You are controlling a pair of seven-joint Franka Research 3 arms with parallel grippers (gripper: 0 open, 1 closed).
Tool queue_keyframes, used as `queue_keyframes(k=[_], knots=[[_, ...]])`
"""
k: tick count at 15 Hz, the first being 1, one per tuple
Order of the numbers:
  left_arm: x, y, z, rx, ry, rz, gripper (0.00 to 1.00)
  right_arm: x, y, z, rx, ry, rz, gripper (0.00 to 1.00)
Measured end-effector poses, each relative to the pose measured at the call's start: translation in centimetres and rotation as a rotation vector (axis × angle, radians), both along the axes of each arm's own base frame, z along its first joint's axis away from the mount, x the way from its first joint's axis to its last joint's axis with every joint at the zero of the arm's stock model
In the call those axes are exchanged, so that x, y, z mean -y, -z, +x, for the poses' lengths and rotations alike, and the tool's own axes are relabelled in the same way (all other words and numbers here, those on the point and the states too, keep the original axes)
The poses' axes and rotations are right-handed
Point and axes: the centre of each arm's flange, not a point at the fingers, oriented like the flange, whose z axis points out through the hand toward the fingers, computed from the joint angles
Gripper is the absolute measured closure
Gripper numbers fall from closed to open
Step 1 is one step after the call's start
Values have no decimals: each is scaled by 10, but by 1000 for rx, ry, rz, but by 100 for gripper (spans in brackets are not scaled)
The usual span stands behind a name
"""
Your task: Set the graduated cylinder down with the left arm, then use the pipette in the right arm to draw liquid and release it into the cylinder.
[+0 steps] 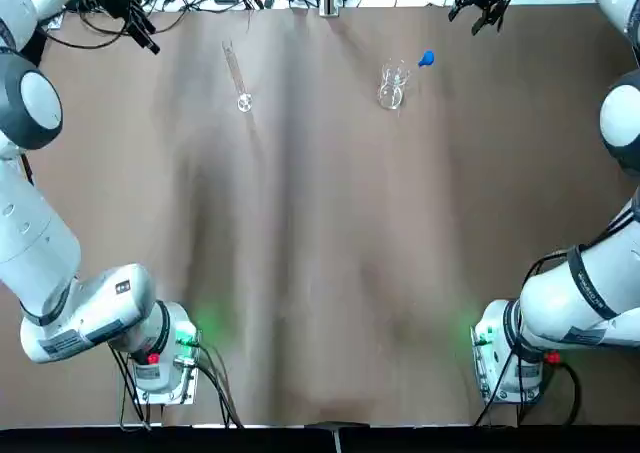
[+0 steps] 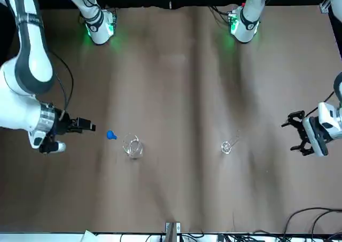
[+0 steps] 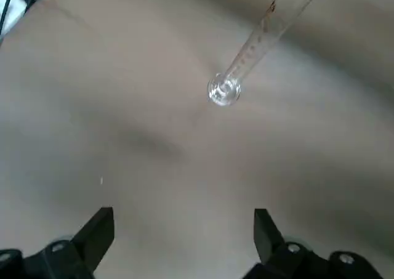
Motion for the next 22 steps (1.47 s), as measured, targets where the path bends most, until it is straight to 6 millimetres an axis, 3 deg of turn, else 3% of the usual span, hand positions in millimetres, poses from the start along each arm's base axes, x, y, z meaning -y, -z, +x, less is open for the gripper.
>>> queue_keyframes(k=[2, 3, 5, 6, 9, 10, 14, 19, 22], knots=[[-3, 31, 4, 48, 77, -120, 0, -6, 17, 4, -11, 16, 29, 3], [-4, 52, 5, 95, 128, -202, 0, -10, 25, 5, -12, 23, 35, 10], [-6, 98, 8, 215, 214, -353, 0, -19, 46, 5, -13, 47, 54, 14], [-6, 120, 8, 262, 245, -404, 0, -25, 58, 2, -15, 65, 68, 22], [-1, 177, 4, 327, 257, -514, 0, -40, 81, -5, -28, 81, 80, 26], [4, 205, 1, 388, 271, -575, 0, -46, 83, -7, -33, 77, 84, 26], [30, 241, -11, 497, 377, -724, 0, -47, 84, -7, -36, 79, 87, 27], [61, 285, -29, 481, 414, -848, 0, -44, 88, -7, -42, 88, 88, 41], [77, 297, -31, 472, 391, -880, 0, -44, 89, -6, -33, 93, 87, 44]])
